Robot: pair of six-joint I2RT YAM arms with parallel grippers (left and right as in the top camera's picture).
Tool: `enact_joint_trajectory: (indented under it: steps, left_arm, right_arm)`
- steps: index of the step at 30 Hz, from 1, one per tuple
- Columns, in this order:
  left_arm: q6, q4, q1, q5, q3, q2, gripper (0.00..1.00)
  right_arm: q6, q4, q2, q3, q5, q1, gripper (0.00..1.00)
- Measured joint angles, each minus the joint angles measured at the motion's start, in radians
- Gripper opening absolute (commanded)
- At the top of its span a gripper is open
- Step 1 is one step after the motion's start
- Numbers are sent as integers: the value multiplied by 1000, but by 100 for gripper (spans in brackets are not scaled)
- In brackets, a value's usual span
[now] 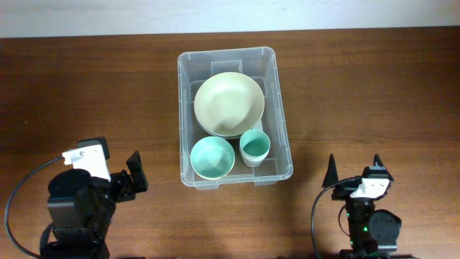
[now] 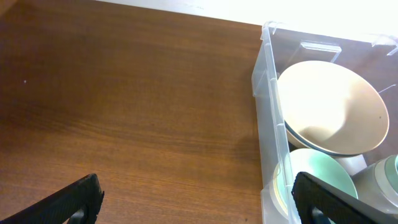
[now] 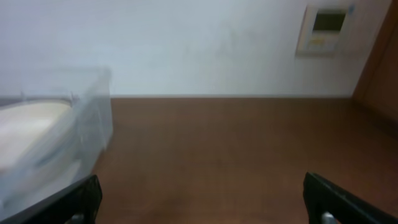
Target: Pack container
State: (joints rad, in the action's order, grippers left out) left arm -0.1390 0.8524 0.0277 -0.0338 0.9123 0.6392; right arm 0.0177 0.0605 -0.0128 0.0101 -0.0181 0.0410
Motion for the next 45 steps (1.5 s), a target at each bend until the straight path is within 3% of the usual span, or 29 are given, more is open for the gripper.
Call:
enact_joint_trajectory:
  steps: [34,45]
  left_arm:
    - [0,18,0,-27,-19,-14,100]
    - [55,-305,0,-49,-430,-367,100]
  right_arm:
    - [-14,11,-1,0,3,-2,99]
    - [-14,12,-1,0,4,-3,99]
